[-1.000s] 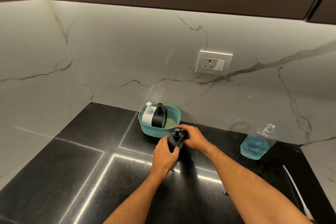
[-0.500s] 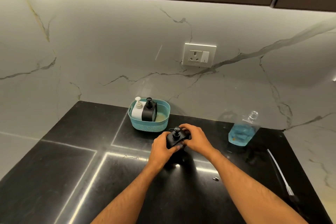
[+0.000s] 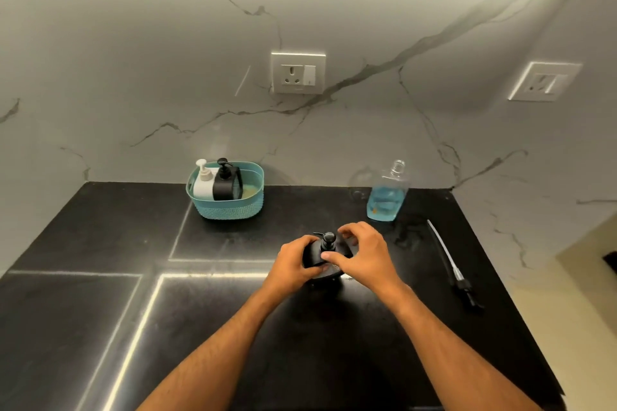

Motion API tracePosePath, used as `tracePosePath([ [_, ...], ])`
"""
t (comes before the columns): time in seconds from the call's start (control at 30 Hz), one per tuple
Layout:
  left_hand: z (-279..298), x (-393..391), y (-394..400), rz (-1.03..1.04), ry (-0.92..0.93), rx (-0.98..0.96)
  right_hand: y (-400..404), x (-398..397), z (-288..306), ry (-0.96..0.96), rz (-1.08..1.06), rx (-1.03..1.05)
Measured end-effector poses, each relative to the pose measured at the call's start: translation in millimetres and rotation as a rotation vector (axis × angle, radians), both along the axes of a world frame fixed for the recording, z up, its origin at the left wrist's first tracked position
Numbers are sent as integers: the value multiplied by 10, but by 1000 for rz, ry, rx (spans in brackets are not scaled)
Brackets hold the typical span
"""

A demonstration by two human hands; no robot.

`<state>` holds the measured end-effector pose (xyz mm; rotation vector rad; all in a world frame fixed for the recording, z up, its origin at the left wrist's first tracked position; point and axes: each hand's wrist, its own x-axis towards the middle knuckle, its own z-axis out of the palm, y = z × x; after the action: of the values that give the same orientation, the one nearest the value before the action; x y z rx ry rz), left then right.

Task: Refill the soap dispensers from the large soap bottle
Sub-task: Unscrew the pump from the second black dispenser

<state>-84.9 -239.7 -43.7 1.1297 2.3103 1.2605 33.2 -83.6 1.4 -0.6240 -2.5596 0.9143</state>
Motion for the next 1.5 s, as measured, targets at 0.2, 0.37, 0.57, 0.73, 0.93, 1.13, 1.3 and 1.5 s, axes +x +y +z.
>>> tracePosePath([
  [0.2,-92,300,68,-76,-50,-4,-122,98,-9,-116,-67,138],
  [0.37,-103,375,45,-111,-53,-34,-114,178,21,-124,12,128],
  [0.57,-124,413,-7,-66,-38,-5,-181,193,111,-169,-4,198],
  [0.73,-71,421,-28,-10,-35,38,-263,151,132,-188,-56,237],
  [0.93,-91,375,-70,-62,-25,-19,-161,143,283,-292,276,215],
  [1.13,-38,377,-31,-49,-55,8,-225,137,320,-258,131,267],
  [1.3,-8,371,2,-69,-27,-20,-216,123,365,-306,105,209],
  [1.5,-18,367,11,-56,-44,-24,-184,133,426,-328,13,266],
])
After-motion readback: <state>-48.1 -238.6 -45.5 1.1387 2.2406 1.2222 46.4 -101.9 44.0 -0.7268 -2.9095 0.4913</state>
